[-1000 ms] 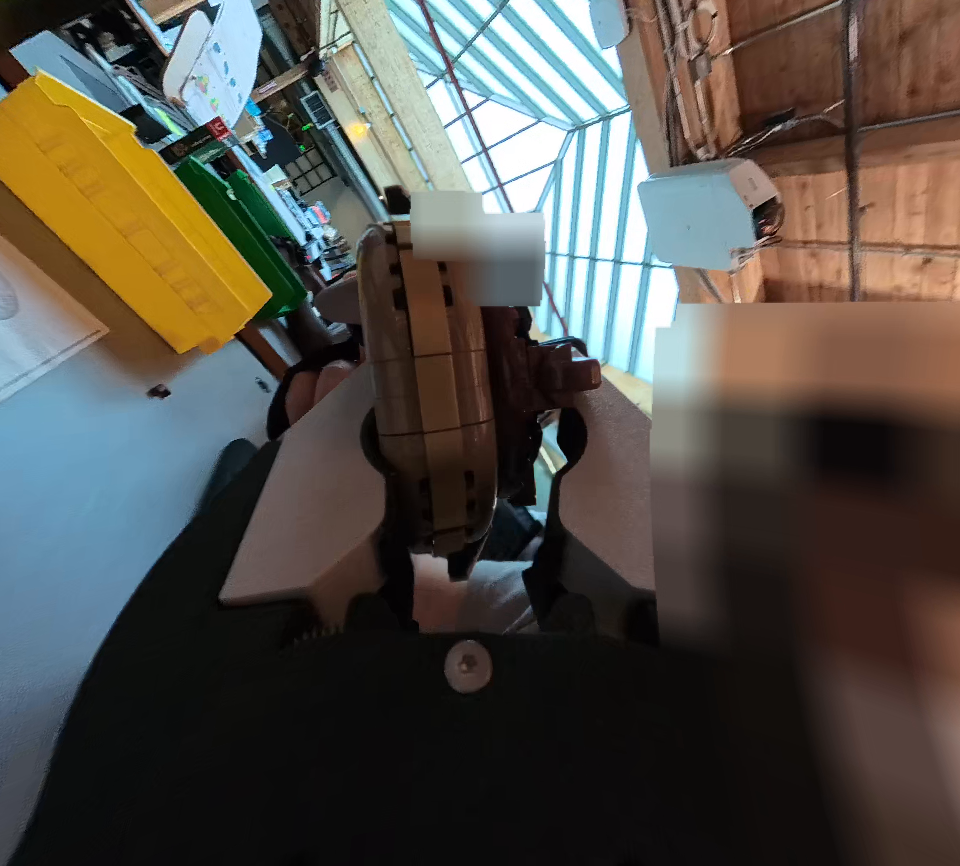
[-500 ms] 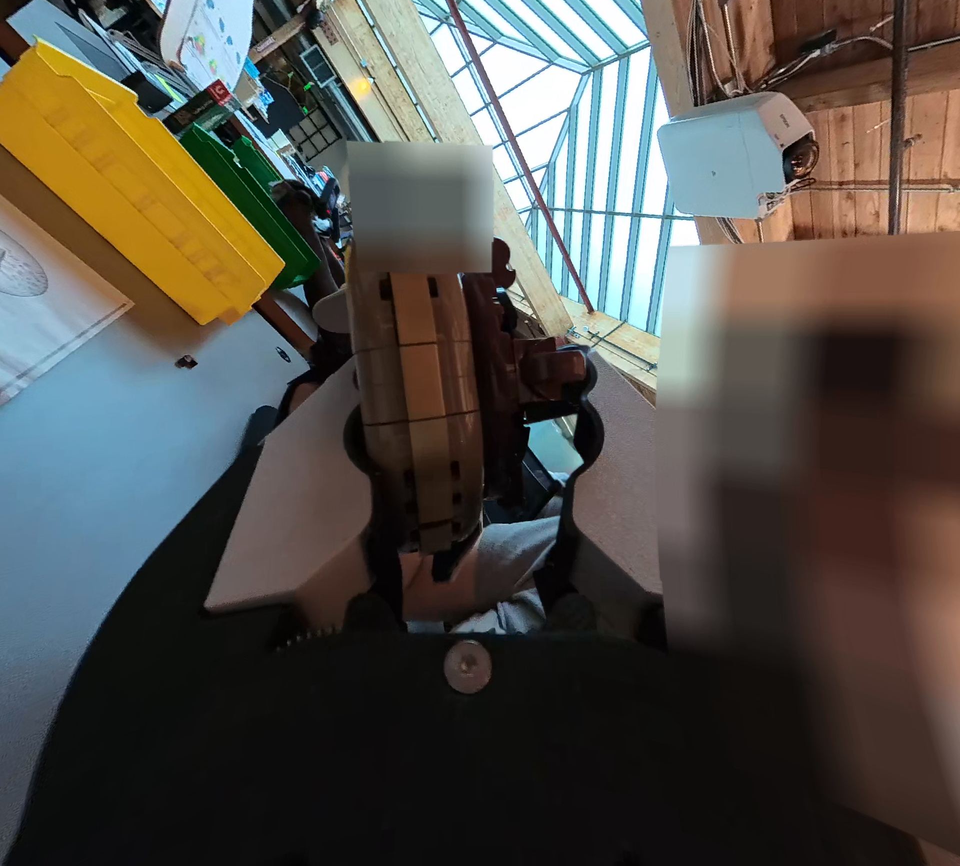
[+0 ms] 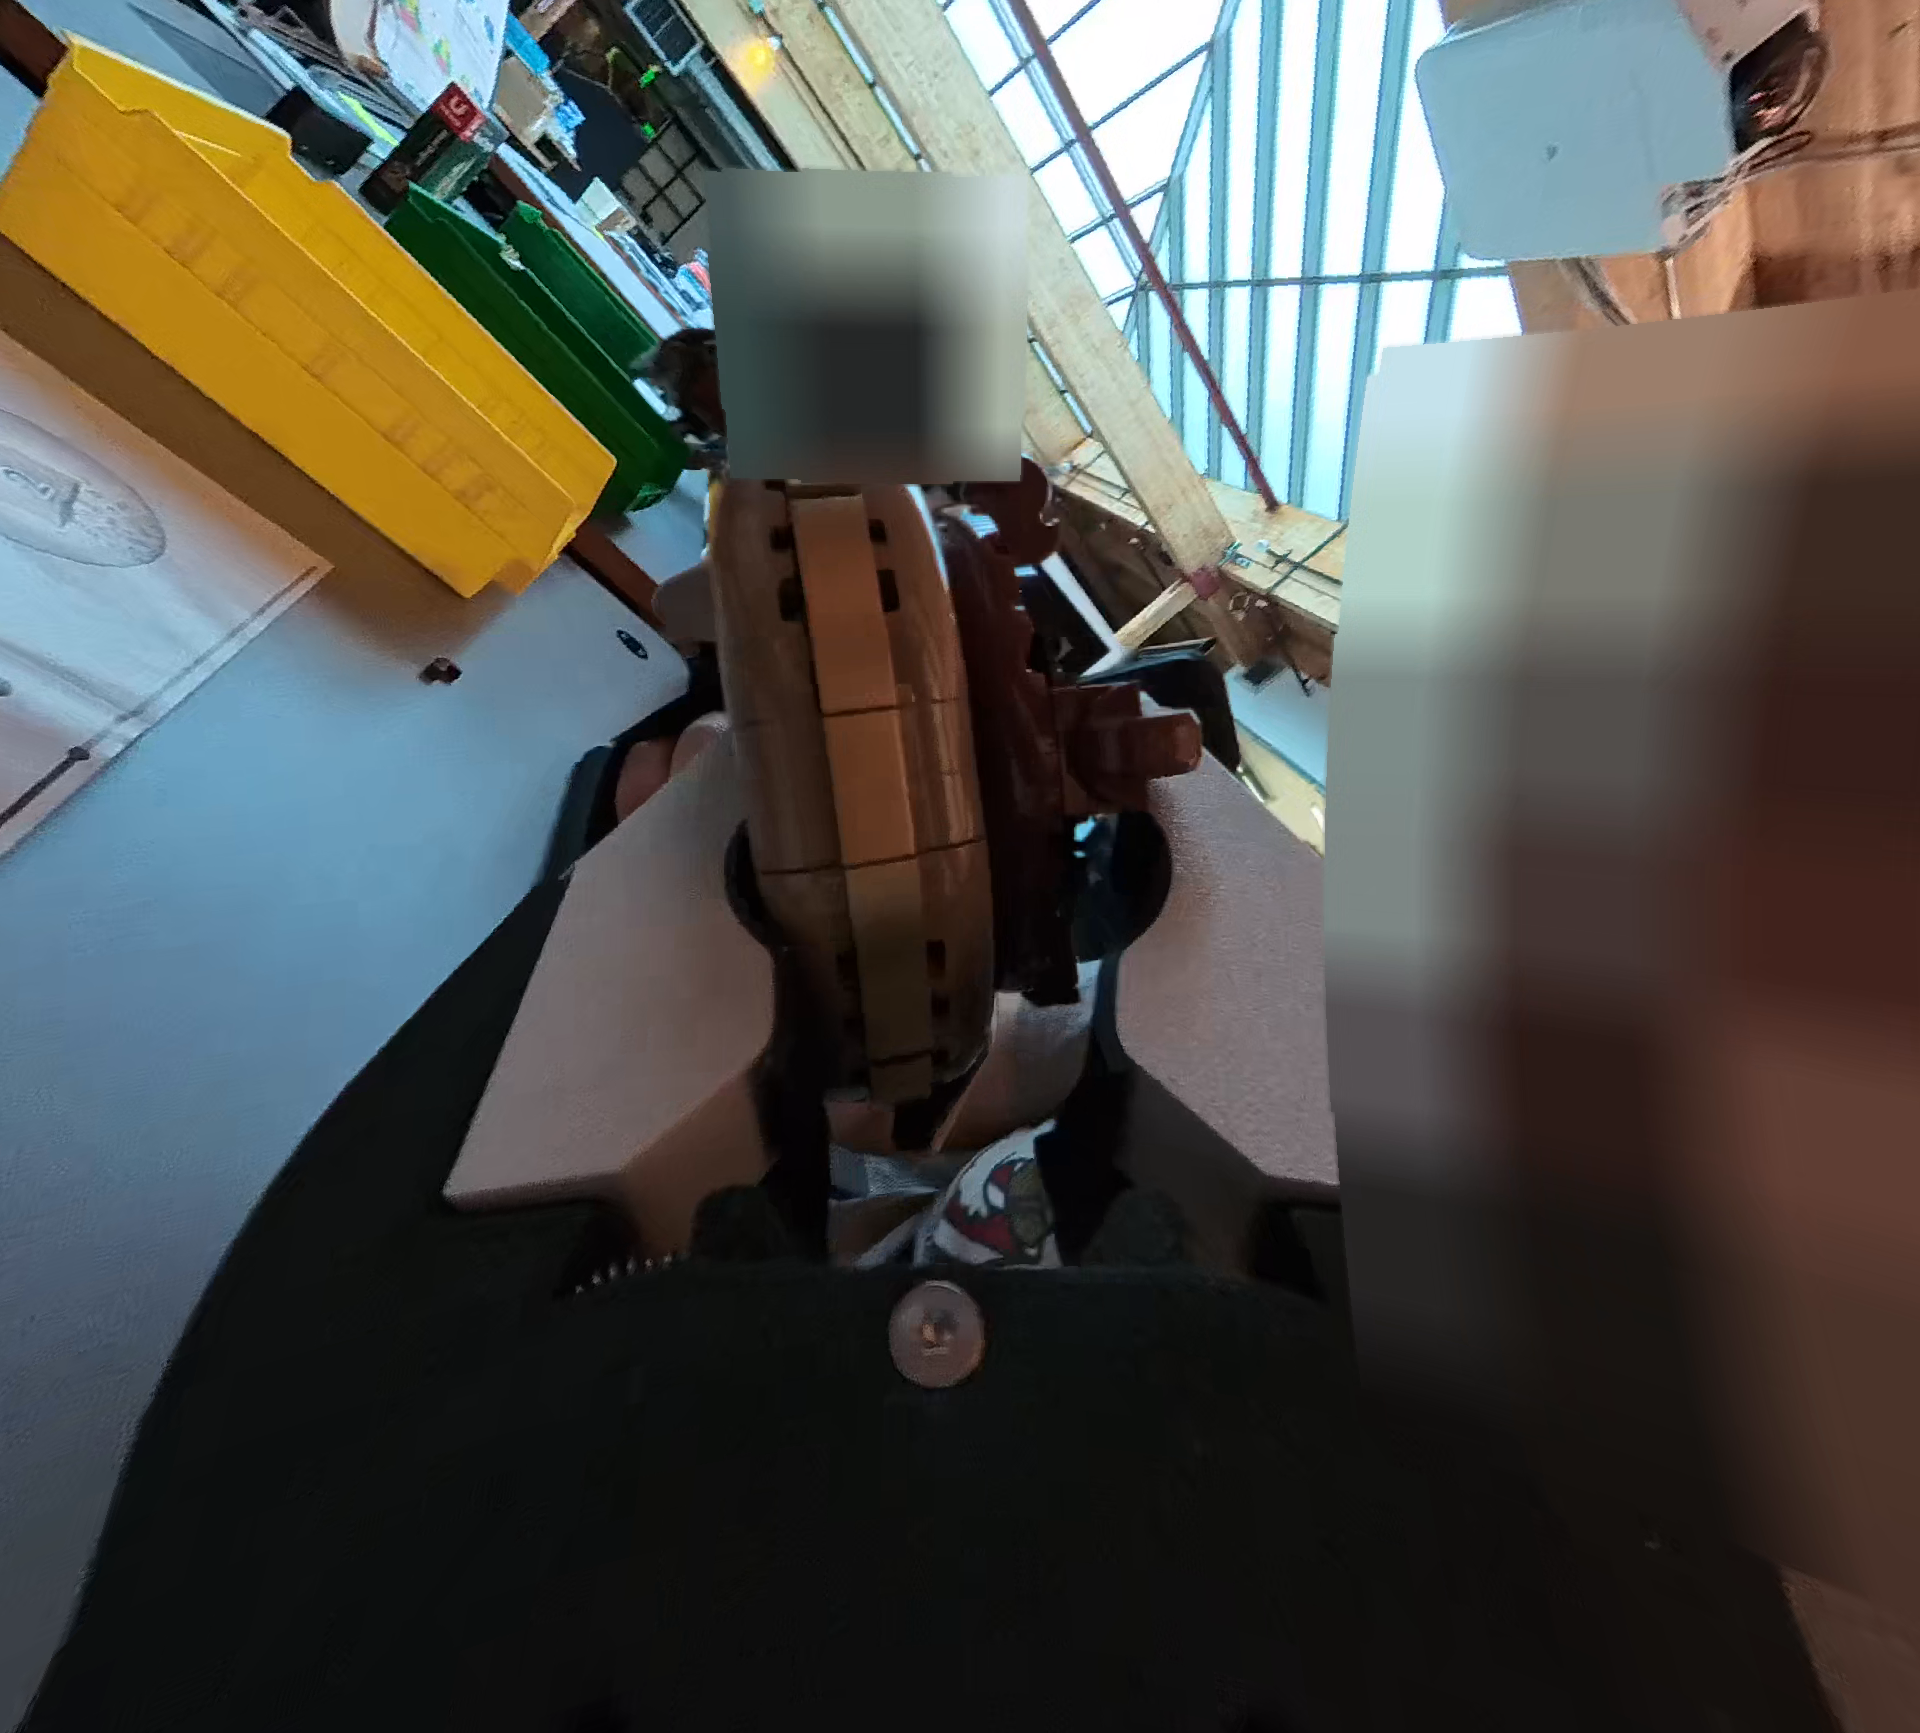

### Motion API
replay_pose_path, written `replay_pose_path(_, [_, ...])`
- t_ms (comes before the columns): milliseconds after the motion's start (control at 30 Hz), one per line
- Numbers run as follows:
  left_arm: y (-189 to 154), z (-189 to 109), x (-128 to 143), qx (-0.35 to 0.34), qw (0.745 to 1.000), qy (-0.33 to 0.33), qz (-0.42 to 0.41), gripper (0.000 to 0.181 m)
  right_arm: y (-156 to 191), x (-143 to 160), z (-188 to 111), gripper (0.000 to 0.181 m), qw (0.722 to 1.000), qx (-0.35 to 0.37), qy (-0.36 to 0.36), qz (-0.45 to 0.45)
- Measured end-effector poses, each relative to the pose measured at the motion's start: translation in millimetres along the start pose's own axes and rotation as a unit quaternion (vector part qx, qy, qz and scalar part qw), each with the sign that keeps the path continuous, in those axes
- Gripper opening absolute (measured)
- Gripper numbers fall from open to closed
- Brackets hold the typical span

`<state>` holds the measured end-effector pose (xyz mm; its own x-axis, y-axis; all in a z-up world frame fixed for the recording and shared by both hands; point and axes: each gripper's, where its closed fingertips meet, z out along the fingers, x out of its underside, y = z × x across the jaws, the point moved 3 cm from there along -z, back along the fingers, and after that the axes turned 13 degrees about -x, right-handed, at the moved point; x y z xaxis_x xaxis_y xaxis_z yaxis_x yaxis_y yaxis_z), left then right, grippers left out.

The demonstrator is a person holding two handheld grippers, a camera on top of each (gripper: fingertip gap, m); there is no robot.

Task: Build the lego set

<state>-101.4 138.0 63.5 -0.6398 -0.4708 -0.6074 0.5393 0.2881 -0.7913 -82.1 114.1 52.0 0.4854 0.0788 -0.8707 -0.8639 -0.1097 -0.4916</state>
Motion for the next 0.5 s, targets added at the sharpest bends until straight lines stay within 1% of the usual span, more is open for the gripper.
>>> replay_pose_path(33, [2.5,-0.3,1.3,-0.009,1.0,0.0,-0.002,0.06,0.9,2.9,0.3,0.114,1.0,-0.005,0.0,0.014])
replay_pose_path(133, [11.4,-2.0,7.1,-0.017,1.0,0.004,-0.017,0.059,5.9,11.9,0.9,0.114,1.0,-0.006,-0.003,0.028])
replay_pose_path(167, [15.1,-2.9,9.9,-0.019,0.999,0.005,-0.026,0.063,8.6,14.8,1.1,0.114,1.0,-0.006,-0.003,0.029])
replay_pose_path(200, [19.7,-3.9,13.7,-0.023,0.999,0.01,-0.038,0.058,11.4,17.8,1.4,0.117,1.0,-0.003,0.0,0.022])
replay_pose_path(233, [24.0,-4.9,18.4,-0.023,0.998,0.017,-0.048,0.058,13.2,20.8,1.6,0.124,1.0,0.003,0.006,0.013])
replay_pose_path(267, [28.5,-5.9,23.4,-0.022,0.998,0.024,-0.059,0.057,16.9,23.9,2.6,0.127,1.0,-0.002,0.011,0.006])
replay_pose_path(367, [41.7,-8.5,34.4,-0.02,0.995,0.028,-0.091,0.058,26.8,39.1,6.7,0.13,0.998,-0.039,0.041,0.031])
replay_pose_path(433, [47.1,-10.0,39.1,-0.012,0.994,0.03,-0.103,0.057,34.7,47.5,10.0,0.124,0.993,-0.078,0.051,0.069])
replay_pose_path(500, [52.7,-10.1,43.4,-0.023,0.994,0.038,-0.099,0.057,40.1,54.2,12.4,0.121,0.991,-0.099,0.063,0.07])
